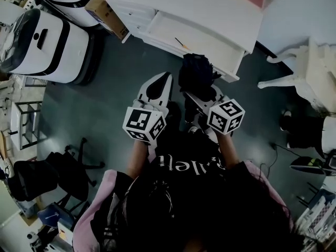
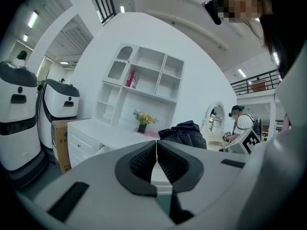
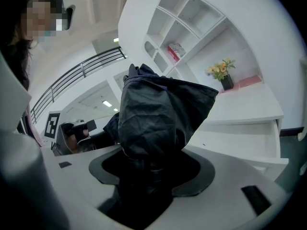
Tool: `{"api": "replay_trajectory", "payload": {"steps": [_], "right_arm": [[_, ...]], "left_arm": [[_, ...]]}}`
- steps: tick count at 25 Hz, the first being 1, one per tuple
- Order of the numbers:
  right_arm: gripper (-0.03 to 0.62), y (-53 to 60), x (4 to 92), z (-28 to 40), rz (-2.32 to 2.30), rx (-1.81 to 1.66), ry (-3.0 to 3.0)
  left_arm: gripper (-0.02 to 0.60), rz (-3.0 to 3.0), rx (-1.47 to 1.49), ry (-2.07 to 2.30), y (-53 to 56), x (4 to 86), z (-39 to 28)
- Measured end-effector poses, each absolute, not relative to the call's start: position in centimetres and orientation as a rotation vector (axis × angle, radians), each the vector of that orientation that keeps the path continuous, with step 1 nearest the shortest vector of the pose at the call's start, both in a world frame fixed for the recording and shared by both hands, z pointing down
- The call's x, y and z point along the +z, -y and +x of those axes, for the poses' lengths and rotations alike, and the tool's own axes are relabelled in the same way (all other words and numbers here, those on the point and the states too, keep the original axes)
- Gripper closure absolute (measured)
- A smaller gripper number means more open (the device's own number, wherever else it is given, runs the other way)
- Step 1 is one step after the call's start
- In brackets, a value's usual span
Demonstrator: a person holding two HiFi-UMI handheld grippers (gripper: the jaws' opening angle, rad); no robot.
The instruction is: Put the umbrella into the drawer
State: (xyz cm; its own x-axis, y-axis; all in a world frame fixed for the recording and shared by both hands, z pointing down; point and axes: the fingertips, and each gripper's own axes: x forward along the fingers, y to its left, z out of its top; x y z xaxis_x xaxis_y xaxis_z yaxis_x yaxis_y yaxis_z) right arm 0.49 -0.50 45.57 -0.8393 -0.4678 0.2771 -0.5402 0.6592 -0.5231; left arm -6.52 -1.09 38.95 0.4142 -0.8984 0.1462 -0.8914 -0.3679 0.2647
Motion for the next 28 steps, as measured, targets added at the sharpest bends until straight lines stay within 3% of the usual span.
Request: {"api": "replay_trajectory", "payload": {"steps": [15,28], "right_arm": [[0.309,11.6,45.6,-10.5,0.955,0.936,2.689],[0.309,15.0,46.0,-14.1,1.032,0.931,2.646]], "left_arm": [[0.565,2.406,-0.057,1.448,13.1,38.9,-18.1],[0.565,2.408,-0.096,1.384,16.7,39.6,-22.4]]}}
